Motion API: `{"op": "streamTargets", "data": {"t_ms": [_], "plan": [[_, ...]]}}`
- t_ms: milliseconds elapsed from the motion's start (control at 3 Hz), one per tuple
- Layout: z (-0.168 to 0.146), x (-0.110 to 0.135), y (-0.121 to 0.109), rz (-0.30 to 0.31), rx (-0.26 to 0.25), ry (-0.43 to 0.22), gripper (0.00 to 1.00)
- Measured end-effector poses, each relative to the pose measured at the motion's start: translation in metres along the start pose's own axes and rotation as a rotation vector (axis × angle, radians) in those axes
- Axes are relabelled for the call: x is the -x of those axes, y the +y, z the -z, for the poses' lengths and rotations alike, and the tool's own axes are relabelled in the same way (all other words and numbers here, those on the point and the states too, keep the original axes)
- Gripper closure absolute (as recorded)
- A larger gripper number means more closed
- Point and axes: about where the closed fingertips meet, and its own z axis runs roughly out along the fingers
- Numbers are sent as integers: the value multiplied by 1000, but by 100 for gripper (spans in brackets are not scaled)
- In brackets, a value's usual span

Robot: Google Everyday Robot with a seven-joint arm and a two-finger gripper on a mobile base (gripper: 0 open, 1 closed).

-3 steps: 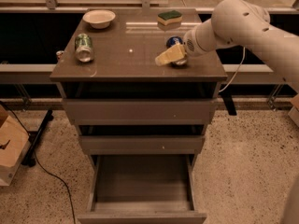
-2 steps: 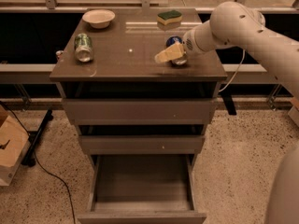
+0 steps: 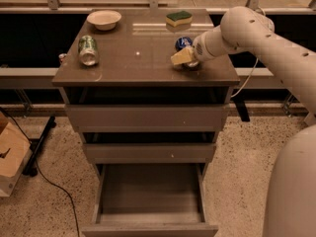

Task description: Place pepsi can into bottom drawer

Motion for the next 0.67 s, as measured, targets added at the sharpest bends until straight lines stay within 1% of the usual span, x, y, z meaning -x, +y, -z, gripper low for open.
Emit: {"op": "streamTargets", "data": {"t_ms": [333,667], "plan": [[9,1,3,19,-7,1,72],[58,12,31,135,20,-11,100]]}}
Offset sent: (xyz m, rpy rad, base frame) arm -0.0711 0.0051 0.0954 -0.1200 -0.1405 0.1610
